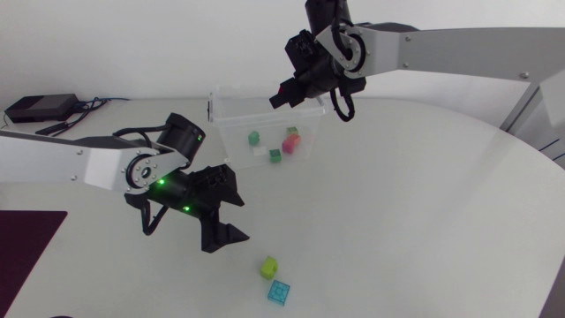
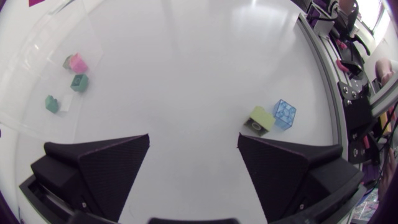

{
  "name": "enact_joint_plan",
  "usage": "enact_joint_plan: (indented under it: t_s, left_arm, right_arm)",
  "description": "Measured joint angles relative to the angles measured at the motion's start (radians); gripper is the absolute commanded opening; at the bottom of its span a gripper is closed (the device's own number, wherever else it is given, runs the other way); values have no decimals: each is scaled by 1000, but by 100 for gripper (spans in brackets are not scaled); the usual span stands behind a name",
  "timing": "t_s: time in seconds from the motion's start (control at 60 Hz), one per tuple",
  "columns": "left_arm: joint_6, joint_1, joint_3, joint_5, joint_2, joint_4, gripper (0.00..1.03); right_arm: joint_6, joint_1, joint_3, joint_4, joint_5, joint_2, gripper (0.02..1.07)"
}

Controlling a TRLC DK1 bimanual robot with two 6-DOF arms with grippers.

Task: Pick up the duplo bricks and place them in the container

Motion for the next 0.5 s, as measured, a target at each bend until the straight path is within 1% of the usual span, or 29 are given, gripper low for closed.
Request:
enact_joint_plan:
  t_s: [0.267, 0.3, 0.317, 0.35, 0.367, 0.417, 0.433, 0.45, 0.483, 0.5]
  left_arm:
    - [10, -27, -16, 0, 33, 42, 99]
    - [10, -33, -16, 0, 35, 45, 99]
    - [10, -35, -16, 0, 35, 48, 99]
    - [11, -41, -16, 0, 38, 51, 99]
    - [14, -44, -16, 1, 39, 51, 99]
    - [18, -51, -17, 1, 43, 51, 99]
    - [19, -53, -17, 0, 45, 51, 99]
    - [23, -54, -17, 1, 46, 51, 99]
    - [29, -58, -19, 0, 48, 51, 99]
    - [32, -59, -20, 0, 48, 51, 99]
  right_arm:
    - [0, -15, 64, 0, 12, 79, 22]
    - [0, -17, 75, 0, 12, 87, 25]
    - [0, -18, 80, 0, 14, 92, 30]
    - [0, -23, 87, 1, 15, 98, 44]
    - [0, -23, 90, 1, 15, 100, 52]
    - [0, -24, 94, 2, 26, 103, 82]
    - [0, -24, 95, 2, 31, 104, 90]
    - [0, -25, 96, 2, 34, 104, 96]
    - [0, -26, 98, 3, 37, 104, 102]
    - [0, -27, 100, 4, 37, 104, 102]
